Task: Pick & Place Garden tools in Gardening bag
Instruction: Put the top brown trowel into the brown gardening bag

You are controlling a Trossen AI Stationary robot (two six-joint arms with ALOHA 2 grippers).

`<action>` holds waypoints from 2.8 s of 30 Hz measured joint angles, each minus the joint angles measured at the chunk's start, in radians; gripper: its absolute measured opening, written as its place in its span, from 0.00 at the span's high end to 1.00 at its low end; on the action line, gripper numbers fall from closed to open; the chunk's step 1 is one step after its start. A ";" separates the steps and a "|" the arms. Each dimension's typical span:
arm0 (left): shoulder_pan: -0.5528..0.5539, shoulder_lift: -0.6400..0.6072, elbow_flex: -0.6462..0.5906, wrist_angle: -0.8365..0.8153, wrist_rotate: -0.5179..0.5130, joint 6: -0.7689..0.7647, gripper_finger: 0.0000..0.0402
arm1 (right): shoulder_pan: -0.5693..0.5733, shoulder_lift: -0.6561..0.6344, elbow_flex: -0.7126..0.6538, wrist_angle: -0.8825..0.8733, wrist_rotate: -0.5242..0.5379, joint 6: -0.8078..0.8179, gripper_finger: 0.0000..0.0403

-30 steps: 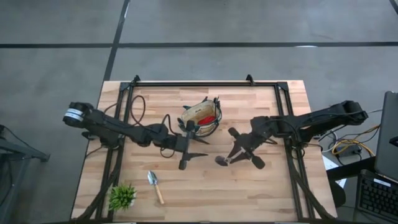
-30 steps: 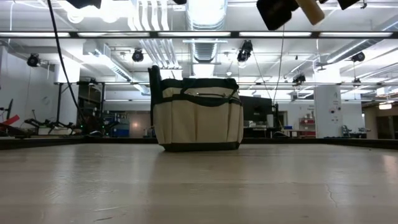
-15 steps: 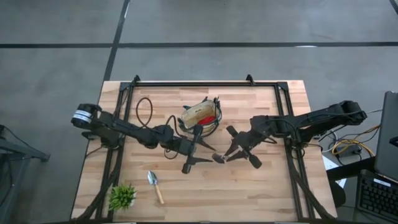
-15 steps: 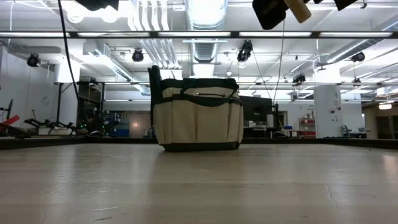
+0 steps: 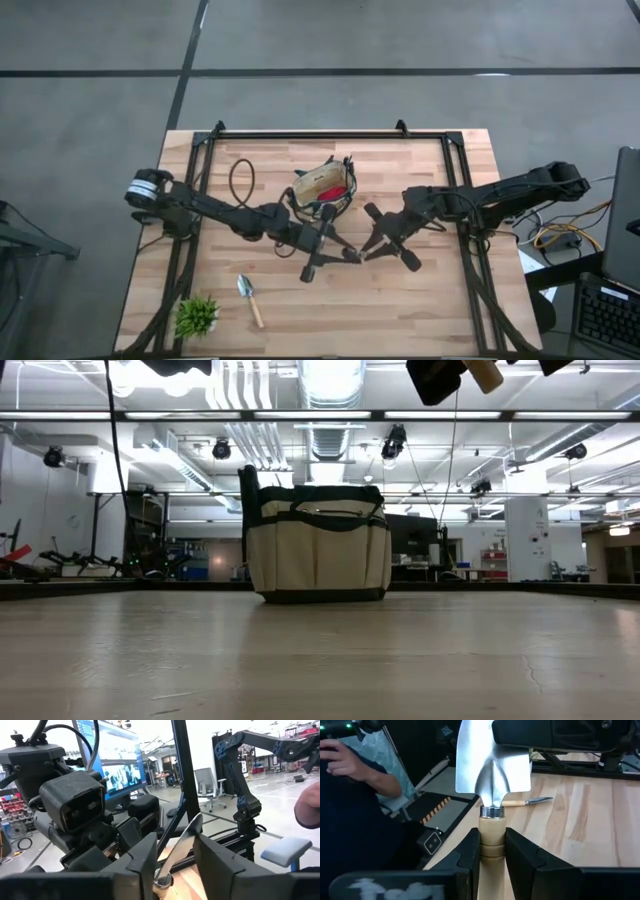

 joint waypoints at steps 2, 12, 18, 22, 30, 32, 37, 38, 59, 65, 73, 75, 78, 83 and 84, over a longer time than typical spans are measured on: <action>0.000 0.001 0.003 -0.004 0.001 0.000 0.72 | 0.000 0.000 0.000 0.001 -0.001 0.000 0.84; 0.000 -0.004 0.004 -0.004 -0.004 0.000 0.97 | 0.000 0.000 0.000 0.007 0.001 0.000 0.84; 0.001 -0.008 0.004 -0.020 -0.026 -0.028 0.98 | 0.000 -0.001 0.000 0.005 0.030 0.023 0.77; -0.002 -0.028 0.002 -0.110 -0.073 -0.032 0.99 | -0.005 -0.009 0.000 -0.024 0.051 0.031 0.70; 0.000 -0.080 0.001 -0.252 -0.224 -0.009 0.99 | -0.031 -0.063 0.016 -0.227 0.316 0.033 0.64; -0.001 -0.090 0.001 -0.313 -0.309 0.003 0.99 | -0.031 -0.079 0.015 -0.275 0.421 0.034 0.64; 0.002 -0.105 0.001 -0.409 -0.606 0.019 0.98 | -0.030 -0.103 0.005 -0.309 0.568 0.027 0.65; 0.002 -0.105 0.001 -0.422 -0.668 0.020 0.98 | -0.030 -0.103 0.002 -0.310 0.580 0.027 0.65; 0.018 -0.089 0.001 -0.456 -0.866 -0.054 0.98 | -0.029 -0.080 -0.002 -0.307 0.581 0.015 0.73; 0.011 -0.089 0.005 -0.460 -0.866 -0.056 0.99 | -0.029 -0.080 -0.003 -0.306 0.579 0.016 0.76; 0.033 -0.089 0.002 -0.504 -0.865 -0.089 0.98 | -0.029 -0.080 -0.004 -0.306 0.579 0.016 0.78; 0.044 -0.089 0.002 -0.514 -0.865 -0.103 0.98 | -0.029 -0.080 -0.004 -0.306 0.579 0.016 0.79; 0.058 -0.089 0.002 -0.542 -0.864 -0.138 0.97 | -0.029 -0.080 -0.004 -0.306 0.579 0.019 0.80; 0.073 -0.089 0.001 -0.603 -0.856 -0.231 0.97 | -0.029 -0.080 -0.004 -0.306 0.579 0.018 0.80; 0.077 -0.089 0.001 -0.609 -0.846 -0.233 0.97 | -0.029 -0.080 -0.004 -0.305 0.579 0.016 0.79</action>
